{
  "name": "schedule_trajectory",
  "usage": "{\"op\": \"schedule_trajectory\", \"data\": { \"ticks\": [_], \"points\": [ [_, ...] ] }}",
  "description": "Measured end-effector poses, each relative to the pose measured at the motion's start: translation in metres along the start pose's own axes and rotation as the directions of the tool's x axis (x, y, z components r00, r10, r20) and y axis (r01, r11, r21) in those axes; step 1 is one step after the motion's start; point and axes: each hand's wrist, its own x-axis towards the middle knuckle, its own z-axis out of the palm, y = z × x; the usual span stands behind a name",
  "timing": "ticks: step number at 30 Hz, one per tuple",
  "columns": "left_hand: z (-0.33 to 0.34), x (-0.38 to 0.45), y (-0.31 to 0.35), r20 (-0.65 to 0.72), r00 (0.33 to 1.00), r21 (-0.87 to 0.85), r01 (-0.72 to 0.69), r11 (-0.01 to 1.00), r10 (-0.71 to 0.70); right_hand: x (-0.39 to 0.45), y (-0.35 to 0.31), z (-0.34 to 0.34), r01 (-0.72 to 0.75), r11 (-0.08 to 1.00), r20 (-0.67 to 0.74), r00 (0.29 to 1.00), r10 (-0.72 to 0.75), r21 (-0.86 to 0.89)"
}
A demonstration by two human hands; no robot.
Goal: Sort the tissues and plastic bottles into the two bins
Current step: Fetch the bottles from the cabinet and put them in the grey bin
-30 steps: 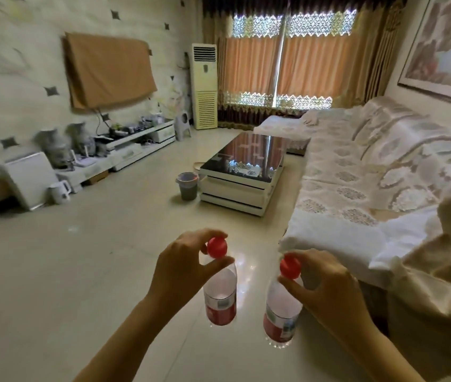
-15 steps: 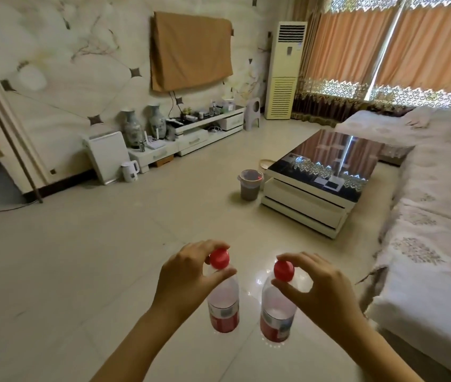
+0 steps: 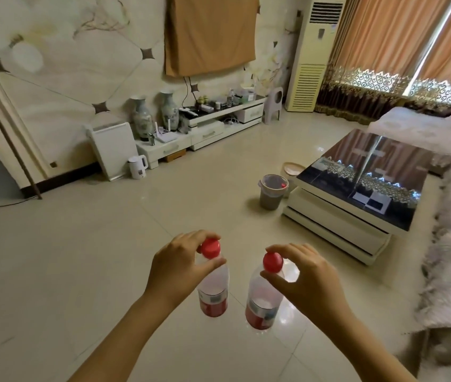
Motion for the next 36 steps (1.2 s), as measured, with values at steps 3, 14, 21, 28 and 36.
{"op": "schedule_trajectory", "data": {
  "ticks": [3,14,21,28,36],
  "points": [
    [-0.002,0.064,-0.024,0.033,0.999,0.010,-0.035,0.999,0.035,0.053,0.013,0.021,-0.010,1.000,-0.004,1.000,0.010,-0.007],
    [0.079,0.300,-0.066,0.140,0.983,-0.037,-0.113,0.993,0.118,0.230,0.133,0.075,-0.098,0.995,-0.046,0.994,0.097,-0.010],
    [0.156,0.466,-0.071,0.192,0.975,-0.040,-0.107,0.993,0.112,0.366,0.246,0.100,-0.128,0.991,0.003,0.992,0.128,-0.042],
    [0.219,0.597,-0.085,0.235,0.969,-0.047,-0.066,0.997,0.076,0.483,0.338,0.131,-0.156,0.988,0.043,0.987,0.157,-0.020],
    [0.298,0.755,-0.128,0.269,0.963,-0.112,-0.004,0.994,0.034,0.610,0.432,0.182,-0.239,0.970,0.105,0.965,0.241,-0.037]
  ]
}}
